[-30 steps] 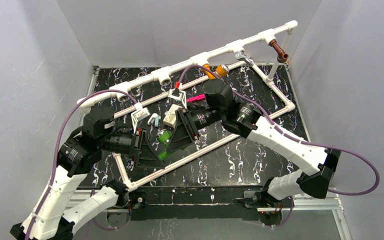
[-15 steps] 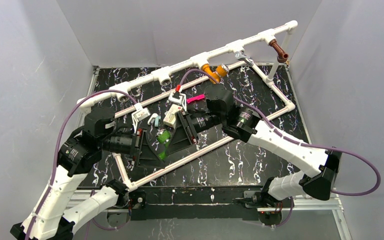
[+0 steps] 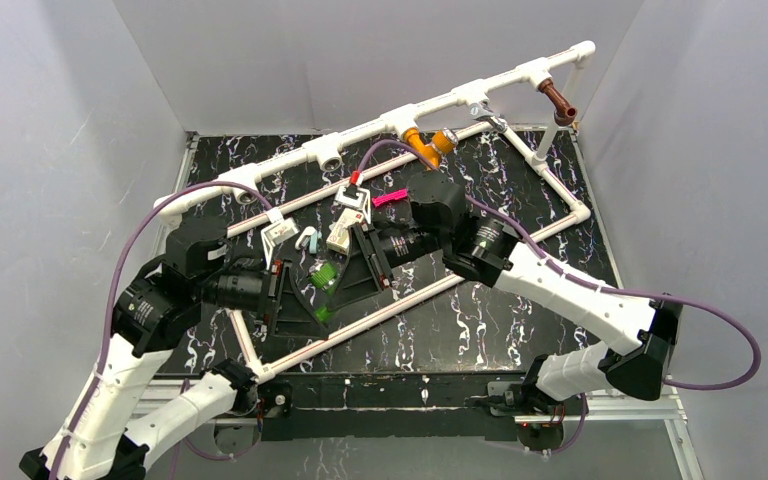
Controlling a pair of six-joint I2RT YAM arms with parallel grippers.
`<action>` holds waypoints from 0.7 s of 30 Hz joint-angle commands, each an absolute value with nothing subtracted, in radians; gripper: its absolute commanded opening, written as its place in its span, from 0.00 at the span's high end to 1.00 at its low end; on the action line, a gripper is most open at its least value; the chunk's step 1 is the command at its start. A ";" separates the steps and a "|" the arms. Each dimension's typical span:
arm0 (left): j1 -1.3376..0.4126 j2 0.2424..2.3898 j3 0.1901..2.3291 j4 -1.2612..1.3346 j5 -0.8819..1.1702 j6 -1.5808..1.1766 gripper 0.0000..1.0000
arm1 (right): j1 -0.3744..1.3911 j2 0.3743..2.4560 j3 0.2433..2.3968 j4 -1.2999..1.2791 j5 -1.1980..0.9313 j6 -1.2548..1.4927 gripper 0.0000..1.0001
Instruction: Install the water faucets
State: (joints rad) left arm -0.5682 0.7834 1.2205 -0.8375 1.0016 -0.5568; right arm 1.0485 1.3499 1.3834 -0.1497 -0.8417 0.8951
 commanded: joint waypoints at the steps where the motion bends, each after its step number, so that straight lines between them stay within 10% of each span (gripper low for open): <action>1: -0.572 0.775 1.226 -0.851 1.004 -0.545 1.00 | 1.064 1.332 1.373 -0.095 -0.841 0.888 0.99; 5: -0.571 0.775 1.227 -0.847 1.001 -0.546 0.96 | 1.070 1.310 1.364 -0.110 -0.803 0.863 0.99; 13: -0.571 0.790 1.289 -0.841 0.952 -0.524 0.35 | 1.070 1.241 1.337 -0.164 -0.721 0.824 0.99; 21: -0.572 0.923 1.613 -0.935 0.560 -0.397 0.24 | 1.069 1.126 1.418 -0.397 -0.468 0.640 0.99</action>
State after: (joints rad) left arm -0.5697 0.8577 1.4441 -0.8700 0.8204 -0.4965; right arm 1.0637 1.2098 1.3376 -0.3008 -0.6315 0.7582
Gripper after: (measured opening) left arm 0.753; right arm 0.372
